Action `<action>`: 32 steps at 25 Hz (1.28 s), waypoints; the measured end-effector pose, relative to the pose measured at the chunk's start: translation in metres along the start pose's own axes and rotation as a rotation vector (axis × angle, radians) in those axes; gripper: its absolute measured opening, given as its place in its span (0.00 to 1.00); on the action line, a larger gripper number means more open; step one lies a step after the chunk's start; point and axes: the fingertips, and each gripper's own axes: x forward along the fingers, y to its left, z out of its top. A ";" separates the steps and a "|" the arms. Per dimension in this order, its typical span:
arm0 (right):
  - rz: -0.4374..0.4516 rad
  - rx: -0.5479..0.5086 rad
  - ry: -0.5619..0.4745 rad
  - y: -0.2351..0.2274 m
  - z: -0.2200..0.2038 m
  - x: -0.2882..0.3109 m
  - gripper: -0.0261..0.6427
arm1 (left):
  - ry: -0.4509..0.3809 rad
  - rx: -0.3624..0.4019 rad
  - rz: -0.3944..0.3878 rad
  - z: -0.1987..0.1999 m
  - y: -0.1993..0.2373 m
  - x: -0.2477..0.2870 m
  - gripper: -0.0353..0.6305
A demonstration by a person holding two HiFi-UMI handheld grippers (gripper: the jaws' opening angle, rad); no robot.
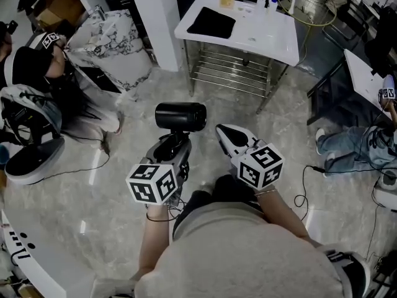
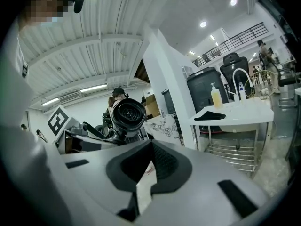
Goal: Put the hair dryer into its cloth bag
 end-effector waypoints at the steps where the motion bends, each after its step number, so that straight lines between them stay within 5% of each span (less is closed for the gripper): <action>1: -0.002 0.006 0.008 0.002 -0.005 -0.001 0.04 | 0.002 -0.010 -0.005 -0.003 0.001 -0.002 0.35; 13: -0.015 0.018 0.038 -0.040 -0.004 0.035 0.04 | 0.020 -0.042 0.010 0.007 0.027 0.037 0.35; 25: 0.011 -0.024 -0.029 -0.168 0.088 0.130 0.04 | -0.031 0.007 0.064 0.112 0.072 0.159 0.35; 32: 0.001 -0.026 0.001 -0.234 0.100 0.156 0.04 | -0.064 -0.014 0.069 0.148 0.081 0.224 0.35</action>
